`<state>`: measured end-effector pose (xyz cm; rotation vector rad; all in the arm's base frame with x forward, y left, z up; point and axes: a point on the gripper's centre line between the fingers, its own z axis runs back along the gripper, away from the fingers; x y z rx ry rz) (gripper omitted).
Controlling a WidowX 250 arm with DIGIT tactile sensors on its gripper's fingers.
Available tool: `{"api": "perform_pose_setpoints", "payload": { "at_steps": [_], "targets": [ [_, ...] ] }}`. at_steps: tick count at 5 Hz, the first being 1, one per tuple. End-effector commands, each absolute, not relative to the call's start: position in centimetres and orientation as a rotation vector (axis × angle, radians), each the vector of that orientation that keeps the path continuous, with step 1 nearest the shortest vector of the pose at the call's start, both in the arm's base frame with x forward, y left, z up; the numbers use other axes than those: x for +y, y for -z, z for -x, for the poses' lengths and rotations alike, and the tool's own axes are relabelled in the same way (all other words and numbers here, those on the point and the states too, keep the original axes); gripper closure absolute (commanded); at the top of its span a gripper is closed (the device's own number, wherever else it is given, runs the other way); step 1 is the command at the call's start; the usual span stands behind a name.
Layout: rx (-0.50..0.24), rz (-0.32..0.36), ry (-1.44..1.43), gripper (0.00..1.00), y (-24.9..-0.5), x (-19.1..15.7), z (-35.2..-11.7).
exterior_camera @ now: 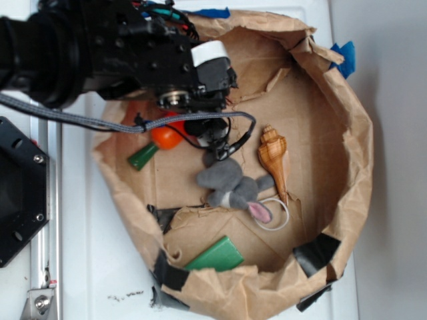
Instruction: Grab the carrot.
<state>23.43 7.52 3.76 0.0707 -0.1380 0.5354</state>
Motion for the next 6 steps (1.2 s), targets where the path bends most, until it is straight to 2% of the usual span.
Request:
{"api": "perform_pose_setpoints", "payload": {
  "at_steps": [1, 2, 3, 6],
  "targets": [
    [-0.188, 0.033, -0.377, 1.00, -14.5, 7.1, -25.2],
    [-0.214, 0.001, -0.320, 1.00, -18.7, 5.2, -25.8],
    [-0.217, 0.029, -0.301, 1.00, -19.7, 4.4, -25.9],
    [-0.206, 0.017, -0.293, 1.00, -18.7, 3.4, -26.0]
  ]
}}
